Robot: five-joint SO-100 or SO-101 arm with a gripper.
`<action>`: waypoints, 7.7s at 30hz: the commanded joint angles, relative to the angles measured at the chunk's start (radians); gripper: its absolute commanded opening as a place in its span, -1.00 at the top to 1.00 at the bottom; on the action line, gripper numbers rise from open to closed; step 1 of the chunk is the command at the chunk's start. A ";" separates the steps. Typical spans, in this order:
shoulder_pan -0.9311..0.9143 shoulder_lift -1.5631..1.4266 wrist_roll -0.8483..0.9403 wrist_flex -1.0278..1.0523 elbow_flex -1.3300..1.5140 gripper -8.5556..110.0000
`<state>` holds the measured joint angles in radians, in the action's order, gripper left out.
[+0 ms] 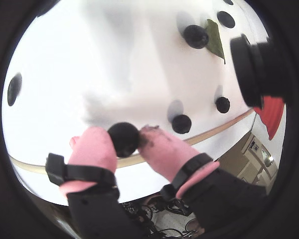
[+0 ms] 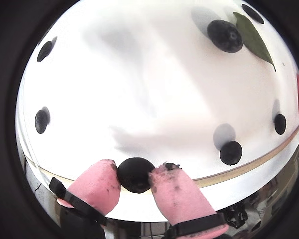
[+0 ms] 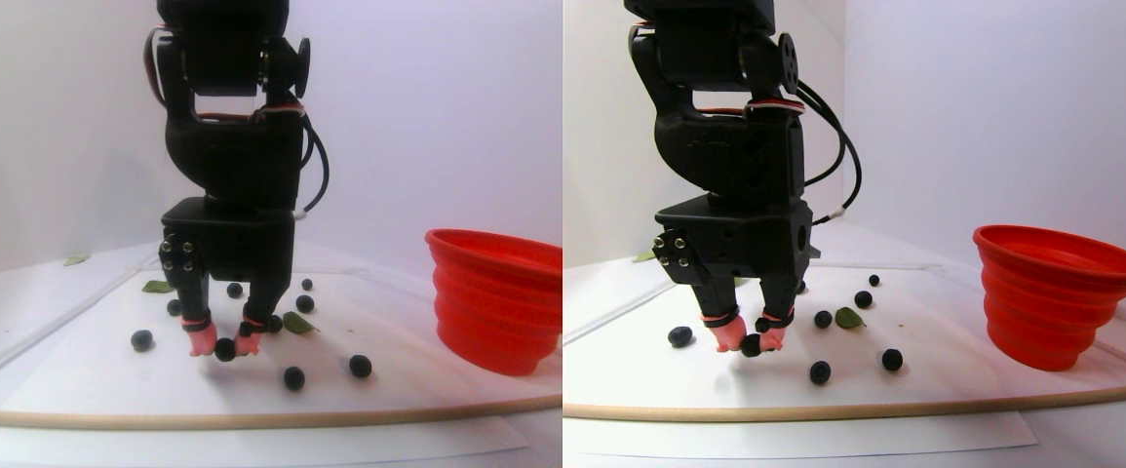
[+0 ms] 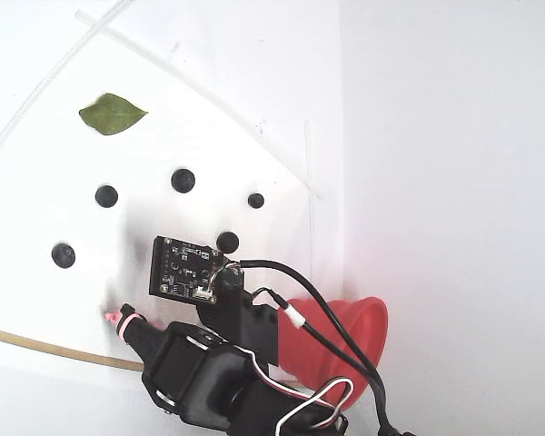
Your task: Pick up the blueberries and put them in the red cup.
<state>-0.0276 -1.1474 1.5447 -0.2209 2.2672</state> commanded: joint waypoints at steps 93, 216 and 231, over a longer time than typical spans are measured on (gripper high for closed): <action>-0.486 -0.767 0.245 0.492 -0.029 0.68; -0.356 -0.807 0.055 0.600 -0.072 0.62; -0.267 -0.805 0.012 0.591 -0.041 0.62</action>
<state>-0.3053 -1.8316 1.5631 0.3774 2.2381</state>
